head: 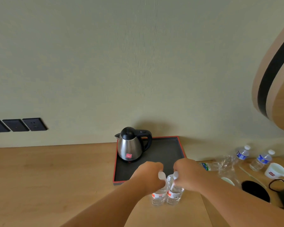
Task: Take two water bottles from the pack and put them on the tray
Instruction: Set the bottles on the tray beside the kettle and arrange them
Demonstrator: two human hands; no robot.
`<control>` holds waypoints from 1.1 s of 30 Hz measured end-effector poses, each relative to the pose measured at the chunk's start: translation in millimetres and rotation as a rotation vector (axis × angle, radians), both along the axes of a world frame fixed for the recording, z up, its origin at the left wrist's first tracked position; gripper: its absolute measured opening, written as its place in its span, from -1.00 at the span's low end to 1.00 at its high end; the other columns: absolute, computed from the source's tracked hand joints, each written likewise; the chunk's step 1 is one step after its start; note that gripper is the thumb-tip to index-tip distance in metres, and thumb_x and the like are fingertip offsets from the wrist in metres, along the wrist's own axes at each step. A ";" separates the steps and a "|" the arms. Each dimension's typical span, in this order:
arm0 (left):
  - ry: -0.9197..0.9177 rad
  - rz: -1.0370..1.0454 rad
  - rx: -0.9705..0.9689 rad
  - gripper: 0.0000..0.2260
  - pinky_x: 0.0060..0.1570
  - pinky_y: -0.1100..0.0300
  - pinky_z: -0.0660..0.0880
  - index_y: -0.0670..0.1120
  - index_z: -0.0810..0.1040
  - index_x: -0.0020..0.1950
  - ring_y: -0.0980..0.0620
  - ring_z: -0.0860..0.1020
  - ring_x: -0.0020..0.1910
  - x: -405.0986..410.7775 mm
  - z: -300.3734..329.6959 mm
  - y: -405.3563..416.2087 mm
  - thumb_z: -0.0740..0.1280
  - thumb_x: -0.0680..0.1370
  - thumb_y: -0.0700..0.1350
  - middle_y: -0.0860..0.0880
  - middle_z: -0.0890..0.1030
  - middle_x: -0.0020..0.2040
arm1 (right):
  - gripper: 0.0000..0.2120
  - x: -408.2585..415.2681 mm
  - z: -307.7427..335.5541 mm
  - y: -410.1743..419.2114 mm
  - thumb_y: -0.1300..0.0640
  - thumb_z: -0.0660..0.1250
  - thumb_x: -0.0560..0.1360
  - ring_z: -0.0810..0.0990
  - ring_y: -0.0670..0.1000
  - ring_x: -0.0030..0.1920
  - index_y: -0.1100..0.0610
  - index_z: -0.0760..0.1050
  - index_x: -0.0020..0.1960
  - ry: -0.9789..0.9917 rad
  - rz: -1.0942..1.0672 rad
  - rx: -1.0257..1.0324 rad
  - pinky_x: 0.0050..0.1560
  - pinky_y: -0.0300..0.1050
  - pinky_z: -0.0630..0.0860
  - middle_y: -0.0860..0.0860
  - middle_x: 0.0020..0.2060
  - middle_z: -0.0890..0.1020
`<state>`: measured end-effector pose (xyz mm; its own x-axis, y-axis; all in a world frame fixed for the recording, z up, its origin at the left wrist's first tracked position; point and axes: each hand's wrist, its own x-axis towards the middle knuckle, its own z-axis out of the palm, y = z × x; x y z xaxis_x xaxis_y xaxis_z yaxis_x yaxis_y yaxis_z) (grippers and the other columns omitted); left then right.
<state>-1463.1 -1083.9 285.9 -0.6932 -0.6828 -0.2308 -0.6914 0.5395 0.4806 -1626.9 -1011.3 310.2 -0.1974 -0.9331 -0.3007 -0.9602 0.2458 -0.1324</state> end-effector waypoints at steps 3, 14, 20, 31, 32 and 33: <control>-0.018 -0.002 -0.030 -0.85 -0.22 0.16 0.38 0.06 0.41 -0.11 -0.04 0.49 -0.14 -8.5 2.8 -5.6 0.39 0.51 -0.03 0.04 0.51 -0.14 | -0.67 -16.4 4.5 -11.4 0.15 0.34 0.31 0.25 0.06 -0.41 0.13 0.18 -0.42 -0.013 0.030 -0.035 -0.44 -0.12 0.12 0.05 -0.46 0.23; -0.003 0.201 -0.090 -0.87 -0.28 0.18 0.44 -0.09 0.60 -0.01 -0.06 0.62 -0.14 -79.3 60.5 -35.5 0.39 0.54 -0.04 -0.05 0.66 -0.11 | -0.75 -105.3 38.6 -82.0 0.09 0.43 0.31 0.33 0.04 -0.38 0.27 0.50 -0.35 -0.174 0.190 -0.124 -0.36 -0.07 0.26 0.12 -0.39 0.36; -0.019 0.240 -0.122 -0.87 -0.30 0.15 0.41 -0.15 0.61 0.00 -0.16 0.65 -0.08 -113.9 72.7 -57.3 0.33 0.54 -0.12 -0.12 0.69 -0.07 | -0.77 -138.7 43.5 -113.8 0.10 0.43 0.31 0.36 0.05 -0.39 0.22 0.47 -0.38 -0.161 0.219 -0.185 -0.36 -0.08 0.27 0.09 -0.42 0.37; -0.058 0.171 -0.125 -0.94 -0.21 0.18 0.34 -0.07 0.59 -0.08 -0.16 0.60 -0.06 -161.5 35.6 -125.4 0.36 0.55 -0.10 -0.07 0.65 -0.09 | -0.80 -170.8 27.4 -154.6 0.19 0.39 0.35 0.38 0.09 -0.38 0.17 0.41 -0.38 -0.018 0.155 -0.169 -0.44 -0.15 0.18 0.08 -0.46 0.33; -0.045 0.176 -0.126 -0.89 -0.18 0.18 0.36 -0.10 0.63 0.02 -0.17 0.63 0.00 -164.5 31.8 -131.3 0.36 0.55 -0.10 -0.10 0.69 0.00 | -0.79 -172.8 25.1 -158.9 0.19 0.40 0.35 0.40 0.11 -0.37 0.18 0.42 -0.39 -0.011 0.142 -0.175 -0.45 -0.16 0.17 0.07 -0.47 0.34; -0.031 0.172 -0.133 -0.84 -0.15 0.19 0.36 -0.12 0.64 0.08 -0.17 0.64 0.05 -167.5 28.4 -136.5 0.37 0.56 -0.10 -0.11 0.70 0.06 | -0.76 -174.9 22.9 -163.5 0.19 0.41 0.35 0.41 0.12 -0.37 0.18 0.39 -0.40 -0.006 0.133 -0.182 -0.47 -0.16 0.16 0.07 -0.48 0.34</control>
<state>-1630.5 -1220.4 314.3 -0.5581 -0.8161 -0.1502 -0.7919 0.4697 0.3903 -1801.8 -1174.8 333.0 -0.0679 -0.9897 -0.1257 -0.9817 0.0888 -0.1687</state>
